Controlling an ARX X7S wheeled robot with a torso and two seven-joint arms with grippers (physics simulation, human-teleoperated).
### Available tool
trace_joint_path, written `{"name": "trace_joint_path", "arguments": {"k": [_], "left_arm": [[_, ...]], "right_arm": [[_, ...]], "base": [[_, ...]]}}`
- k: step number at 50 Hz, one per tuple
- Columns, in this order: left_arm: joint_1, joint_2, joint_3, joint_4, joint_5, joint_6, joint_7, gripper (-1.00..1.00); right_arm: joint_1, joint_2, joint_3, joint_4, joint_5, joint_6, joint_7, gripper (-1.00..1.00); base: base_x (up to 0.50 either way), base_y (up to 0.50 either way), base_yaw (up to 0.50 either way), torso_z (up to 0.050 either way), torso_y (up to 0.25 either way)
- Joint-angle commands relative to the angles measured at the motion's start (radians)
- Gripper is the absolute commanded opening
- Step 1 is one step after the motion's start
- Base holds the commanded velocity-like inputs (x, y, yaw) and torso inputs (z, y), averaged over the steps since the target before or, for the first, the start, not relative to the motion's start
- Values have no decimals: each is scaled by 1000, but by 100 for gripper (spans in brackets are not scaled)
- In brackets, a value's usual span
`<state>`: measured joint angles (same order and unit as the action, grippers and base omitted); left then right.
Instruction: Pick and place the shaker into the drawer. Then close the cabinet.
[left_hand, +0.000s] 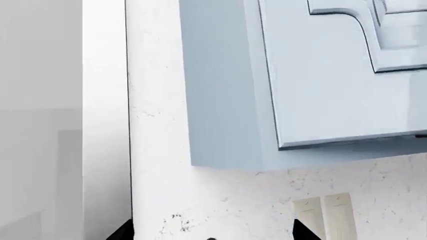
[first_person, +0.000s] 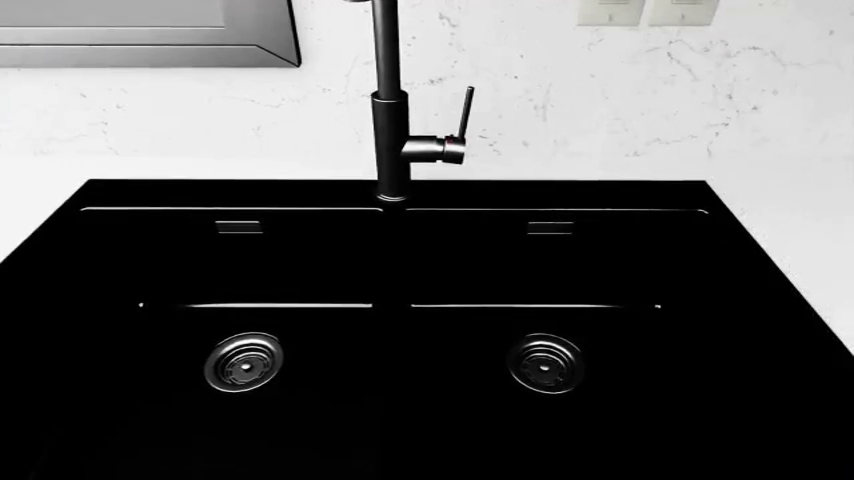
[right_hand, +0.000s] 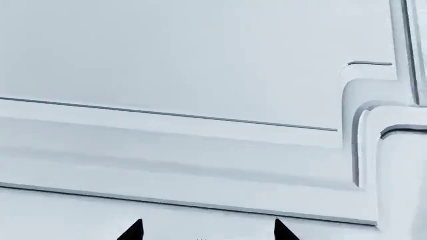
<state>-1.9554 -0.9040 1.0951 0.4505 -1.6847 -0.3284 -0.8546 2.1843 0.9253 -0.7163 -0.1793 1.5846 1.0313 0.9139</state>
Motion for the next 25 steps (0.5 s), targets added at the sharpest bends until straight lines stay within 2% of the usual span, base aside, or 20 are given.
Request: {"name": "trace_joint_path", "arguments": {"k": [1, 7, 12, 25], "left_arm": [[9, 2, 1, 2, -7, -6, -10, 100], [2, 14, 4, -2, -9, -19, -19, 100], [7, 22, 8, -5, -5, -22, -28, 100], [13, 13, 1, -3, -7, -21, -35, 100]], "right_arm": [[-146, 2, -86, 245, -229, -45, -174, 100], [-223, -13, -91, 322, -237, -104, -232, 100], [-274, -67, -80, 421, -197, -146, -316, 100], [-258, -225, -105, 596, -168, -129, -464, 100]], "base": [[0, 0, 0, 0, 0], [0, -1, 0, 0, 0], [2, -2, -1, 0, 0], [13, 0, 8, 0, 0]]}}
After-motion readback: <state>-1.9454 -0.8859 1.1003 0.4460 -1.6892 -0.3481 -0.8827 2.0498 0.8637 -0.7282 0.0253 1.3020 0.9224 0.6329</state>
